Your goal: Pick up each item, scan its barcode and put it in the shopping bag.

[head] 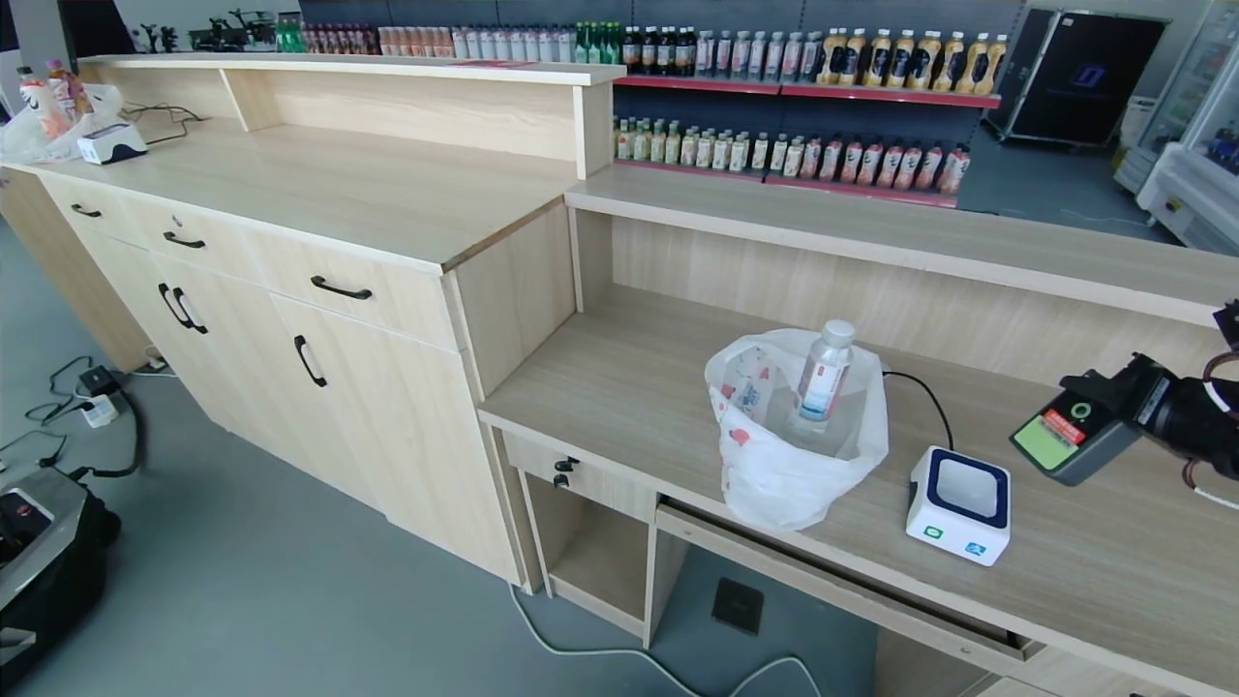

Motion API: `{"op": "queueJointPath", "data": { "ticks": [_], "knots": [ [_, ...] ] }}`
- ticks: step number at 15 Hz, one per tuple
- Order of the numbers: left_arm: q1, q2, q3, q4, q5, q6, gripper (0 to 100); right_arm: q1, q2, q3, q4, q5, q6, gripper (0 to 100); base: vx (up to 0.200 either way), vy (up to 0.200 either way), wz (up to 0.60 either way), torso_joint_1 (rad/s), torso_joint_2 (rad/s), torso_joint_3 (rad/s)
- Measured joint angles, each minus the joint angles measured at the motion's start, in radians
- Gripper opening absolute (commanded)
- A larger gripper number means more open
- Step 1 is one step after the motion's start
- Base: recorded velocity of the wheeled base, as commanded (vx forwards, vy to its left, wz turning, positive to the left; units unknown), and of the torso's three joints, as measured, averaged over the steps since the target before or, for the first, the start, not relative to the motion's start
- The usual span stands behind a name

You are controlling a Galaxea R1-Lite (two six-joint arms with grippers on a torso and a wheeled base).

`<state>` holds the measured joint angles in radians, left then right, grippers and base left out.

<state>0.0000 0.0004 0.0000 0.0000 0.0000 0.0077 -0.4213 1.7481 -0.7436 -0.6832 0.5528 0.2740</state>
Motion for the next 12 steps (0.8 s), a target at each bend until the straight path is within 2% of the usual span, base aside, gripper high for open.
{"op": "queueJointPath", "data": {
  "ticks": [3, 8, 12],
  "knots": [
    [0.0, 0.0, 0.0, 0.0, 0.0, 0.0, 100, -0.029, 0.055, -0.01, 0.0, 0.03, -0.088, 0, 0.0, 0.0, 0.0, 0.0, 0.0, 0.0],
    [0.0, 0.0, 0.0, 0.0, 0.0, 0.0, 100, -0.03, 0.121, -0.04, 0.001, 0.13, -0.129, 0, 0.0, 0.0, 0.0, 0.0, 0.0, 0.0],
    [0.0, 0.0, 0.0, 0.0, 0.0, 0.0, 100, -0.009, 0.156, -0.066, 0.001, 0.141, -0.152, 0, 0.0, 0.0, 0.0, 0.0, 0.0, 0.0]
  ]
}}
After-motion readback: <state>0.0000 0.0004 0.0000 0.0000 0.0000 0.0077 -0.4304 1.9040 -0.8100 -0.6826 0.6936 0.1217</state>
